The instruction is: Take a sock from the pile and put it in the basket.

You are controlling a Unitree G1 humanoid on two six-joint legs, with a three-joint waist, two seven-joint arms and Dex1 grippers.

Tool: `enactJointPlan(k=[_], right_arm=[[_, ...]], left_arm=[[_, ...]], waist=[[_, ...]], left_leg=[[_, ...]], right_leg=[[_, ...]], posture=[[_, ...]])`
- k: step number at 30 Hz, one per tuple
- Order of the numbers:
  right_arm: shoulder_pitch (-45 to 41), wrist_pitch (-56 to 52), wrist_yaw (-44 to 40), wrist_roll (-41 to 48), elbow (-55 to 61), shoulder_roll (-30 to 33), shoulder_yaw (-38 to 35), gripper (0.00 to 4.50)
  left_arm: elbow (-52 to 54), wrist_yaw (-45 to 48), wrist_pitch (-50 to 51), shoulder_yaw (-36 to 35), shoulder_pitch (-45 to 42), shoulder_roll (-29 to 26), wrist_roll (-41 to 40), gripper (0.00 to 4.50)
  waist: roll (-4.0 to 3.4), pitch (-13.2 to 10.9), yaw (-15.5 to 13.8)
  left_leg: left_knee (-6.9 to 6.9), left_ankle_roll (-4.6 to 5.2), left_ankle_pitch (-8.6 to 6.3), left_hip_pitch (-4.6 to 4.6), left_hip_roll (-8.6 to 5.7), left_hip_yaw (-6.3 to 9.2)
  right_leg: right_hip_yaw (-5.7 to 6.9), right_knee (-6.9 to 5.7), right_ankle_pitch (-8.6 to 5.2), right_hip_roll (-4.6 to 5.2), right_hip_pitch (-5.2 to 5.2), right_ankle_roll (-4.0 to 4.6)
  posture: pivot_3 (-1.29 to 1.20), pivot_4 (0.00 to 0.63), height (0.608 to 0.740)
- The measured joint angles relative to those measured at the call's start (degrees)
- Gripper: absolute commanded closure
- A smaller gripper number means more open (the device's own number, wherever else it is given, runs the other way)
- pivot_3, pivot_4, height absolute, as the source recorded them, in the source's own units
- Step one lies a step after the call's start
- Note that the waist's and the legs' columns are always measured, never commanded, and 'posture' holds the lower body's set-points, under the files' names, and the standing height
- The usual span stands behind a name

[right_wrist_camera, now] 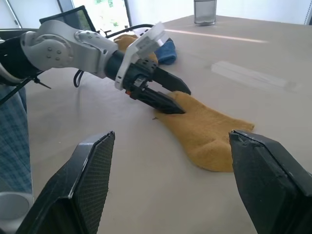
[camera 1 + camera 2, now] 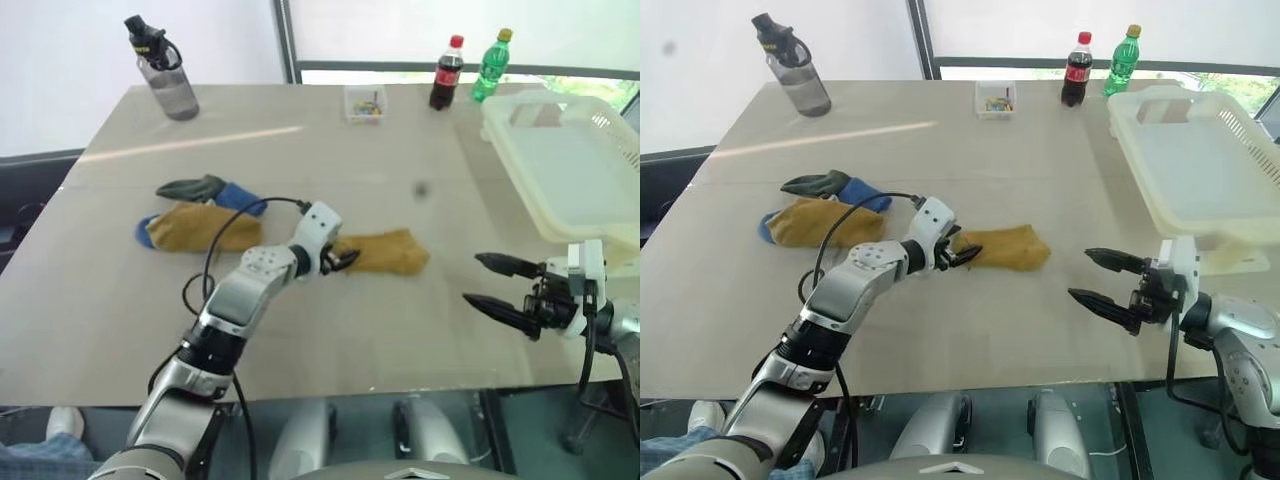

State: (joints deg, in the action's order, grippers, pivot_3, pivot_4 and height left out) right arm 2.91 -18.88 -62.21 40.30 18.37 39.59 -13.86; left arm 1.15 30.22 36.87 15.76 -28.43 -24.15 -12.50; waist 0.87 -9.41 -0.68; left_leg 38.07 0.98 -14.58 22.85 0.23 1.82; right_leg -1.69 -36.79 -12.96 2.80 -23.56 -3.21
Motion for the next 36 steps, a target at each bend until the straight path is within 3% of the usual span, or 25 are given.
enactJointPlan(k=[7, 14, 24, 32, 36], right_arm=[[-0.51, -2.96, 3.18, 0.1, 1.05, -1.76, 3.22, 0.69], [-2.06, -3.32, 4.67, -1.16, 1.41, -2.84, 6.17, 0.69], [-2.19, -3.35, 4.95, -2.1, 1.4, -2.67, 6.82, 0.69], [-4.42, -3.37, 5.42, -10.6, 1.31, -2.05, 16.33, 0.69], [-8.57, -0.65, 11.65, -22.56, -3.02, -3.73, 22.45, 0.69]], left_arm=[[9.75, 5.6, 1.71, 0.36, 6.8, -3.17, -0.74, 0.99], [17.19, 2.86, 8.46, -1.15, 10.43, -3.14, -1.2, 0.99], [27.71, -10.93, 22.29, -4.14, 16.04, 10.03, -1.49, 0.99], [28.72, -12.16, 24.65, -4.45, 15.93, 10.5, -2.32, 0.99], [29.74, -10.37, 25.82, -6.72, 16.62, 8.52, -5.02, 0.99]], waist=[[-0.02, -0.01, 0.05], [-0.03, -0.01, 0.03], [-0.02, -0.01, -0.09], [-0.04, 0.0, 0.26], [-0.04, 0.0, 0.61]], left_leg=[[0.02, 0.0, 0.0, -0.03, 0.05, 0.03], [0.13, 0.01, 0.0, -0.01, 0.07, 0.07], [0.2, 0.01, -0.01, -0.02, 0.05, 0.09], [0.22, 0.01, 0.0, -0.06, 0.07, 0.02], [0.23, 0.0, 0.0, -0.04, 0.06, 0.03]], right_leg=[[-0.01, -0.03, 0.0, -0.01, 0.0, 0.0], [-0.01, -0.04, 0.0, -0.02, 0.01, -0.02], [0.03, -0.09, 0.01, -0.03, 0.05, -0.02], [0.05, -0.13, 0.0, -0.1, 0.04, -0.01], [0.03, -0.13, 0.01, -0.07, 0.04, 0.01]], posture=[[0.0, 0.15, 0.74], [0.0, 0.15, 0.74], [0.0, 0.15, 0.74], [0.0, 0.15, 0.74], [0.0, 0.15, 0.74]])
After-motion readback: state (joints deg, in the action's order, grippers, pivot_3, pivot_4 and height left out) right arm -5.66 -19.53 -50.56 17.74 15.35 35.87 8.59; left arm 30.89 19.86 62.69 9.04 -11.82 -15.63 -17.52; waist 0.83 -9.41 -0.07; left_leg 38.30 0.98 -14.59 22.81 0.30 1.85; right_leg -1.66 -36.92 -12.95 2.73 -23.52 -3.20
